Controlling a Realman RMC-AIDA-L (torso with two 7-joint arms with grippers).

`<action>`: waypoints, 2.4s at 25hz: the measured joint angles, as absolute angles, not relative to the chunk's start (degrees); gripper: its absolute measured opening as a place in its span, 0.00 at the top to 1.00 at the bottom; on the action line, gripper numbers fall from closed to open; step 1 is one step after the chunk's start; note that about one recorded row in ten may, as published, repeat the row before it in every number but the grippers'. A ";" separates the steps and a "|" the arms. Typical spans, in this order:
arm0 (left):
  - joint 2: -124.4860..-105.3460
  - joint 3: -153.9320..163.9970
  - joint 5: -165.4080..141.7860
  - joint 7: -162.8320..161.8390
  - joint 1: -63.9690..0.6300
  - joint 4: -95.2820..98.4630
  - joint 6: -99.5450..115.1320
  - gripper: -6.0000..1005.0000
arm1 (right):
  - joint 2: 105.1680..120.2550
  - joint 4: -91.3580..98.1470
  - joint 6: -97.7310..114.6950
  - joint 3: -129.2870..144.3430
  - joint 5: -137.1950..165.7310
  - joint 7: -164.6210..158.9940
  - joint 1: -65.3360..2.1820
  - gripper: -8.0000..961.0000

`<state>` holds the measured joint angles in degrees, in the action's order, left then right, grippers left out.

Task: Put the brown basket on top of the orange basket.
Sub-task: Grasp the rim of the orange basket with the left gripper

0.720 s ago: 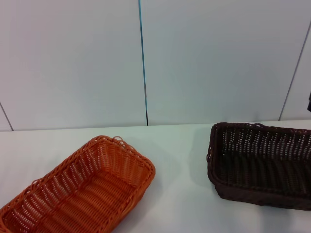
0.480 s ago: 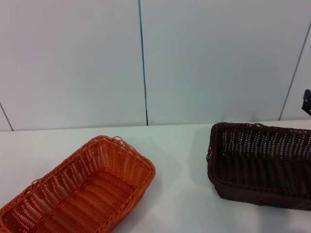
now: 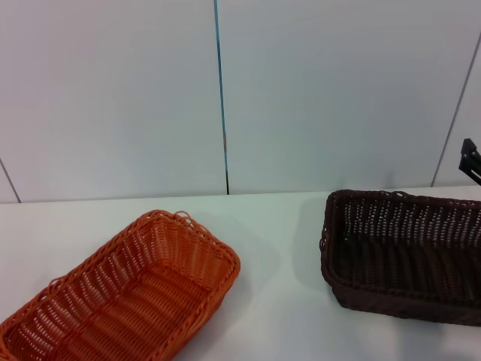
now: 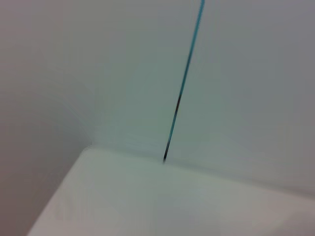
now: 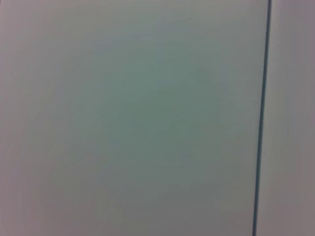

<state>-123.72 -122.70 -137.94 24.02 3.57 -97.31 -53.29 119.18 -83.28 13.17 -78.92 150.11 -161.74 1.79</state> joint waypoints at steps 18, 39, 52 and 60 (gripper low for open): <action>-120.34 -141.95 -147.16 15.19 -13.39 -99.95 -96.29 0.13 | 119.00 -80.08 9.94 -80.58 150.53 -161.51 -1.56 0.01; -123.91 -129.73 -160.72 6.98 -20.71 -88.84 -93.05 0.13 | 118.85 -77.77 10.25 -81.95 151.88 -161.45 -4.45 0.01; -123.65 -128.31 -158.62 6.80 -22.37 -80.17 -86.89 0.16 | 118.82 -78.37 10.29 -82.56 152.05 -161.45 -4.24 0.01; -123.53 -128.57 -158.99 6.89 -22.50 -76.70 -85.71 0.30 | 118.83 -78.12 11.56 -82.69 152.05 -161.41 -4.55 0.01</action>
